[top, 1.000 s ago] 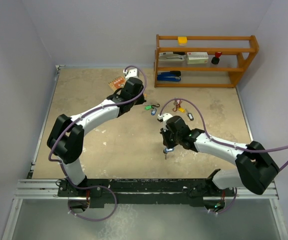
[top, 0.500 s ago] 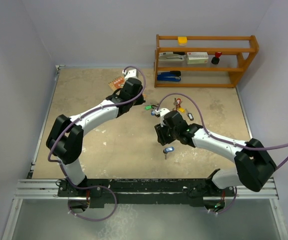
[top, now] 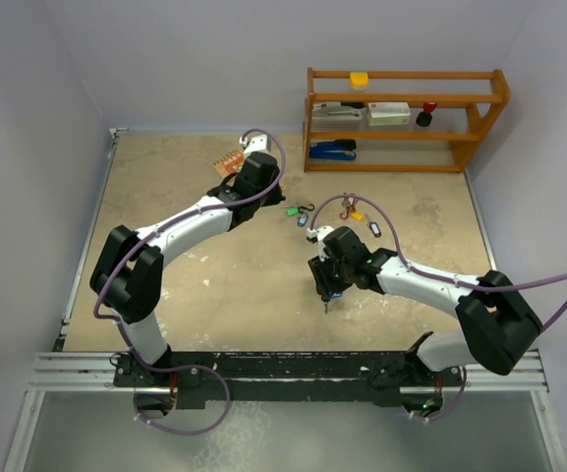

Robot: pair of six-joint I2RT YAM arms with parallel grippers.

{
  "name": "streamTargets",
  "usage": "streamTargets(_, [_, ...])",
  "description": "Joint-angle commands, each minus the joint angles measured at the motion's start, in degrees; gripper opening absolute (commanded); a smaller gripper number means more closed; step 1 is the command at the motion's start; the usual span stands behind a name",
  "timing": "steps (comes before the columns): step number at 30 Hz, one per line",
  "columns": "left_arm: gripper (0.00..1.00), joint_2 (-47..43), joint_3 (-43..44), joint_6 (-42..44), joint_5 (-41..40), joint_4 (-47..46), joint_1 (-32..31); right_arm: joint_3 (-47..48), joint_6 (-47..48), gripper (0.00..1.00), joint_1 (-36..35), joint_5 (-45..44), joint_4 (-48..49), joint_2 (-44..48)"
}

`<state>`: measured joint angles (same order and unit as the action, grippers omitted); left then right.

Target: Put the keys on the keyring

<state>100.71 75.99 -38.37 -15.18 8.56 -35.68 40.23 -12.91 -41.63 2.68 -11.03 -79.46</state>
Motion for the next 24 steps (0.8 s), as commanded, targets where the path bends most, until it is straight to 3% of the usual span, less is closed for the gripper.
streamTargets(1, [0.00,-3.03,-0.52,-0.39,0.33,-2.31,0.35,-0.85,-0.41,0.47,-0.20,1.82,0.94,-0.28])
streamTargets(14, [0.00,-2.95,-0.53,-0.30,0.39,-2.23,0.49,-1.18,-0.28,0.42,-0.20,3.28,2.55,-2.62])
streamTargets(24, [0.00,-2.73,-0.62,-0.30,0.52,-2.27,0.60,-1.12,-0.48,0.23,-0.16,3.09,2.24,-2.25])
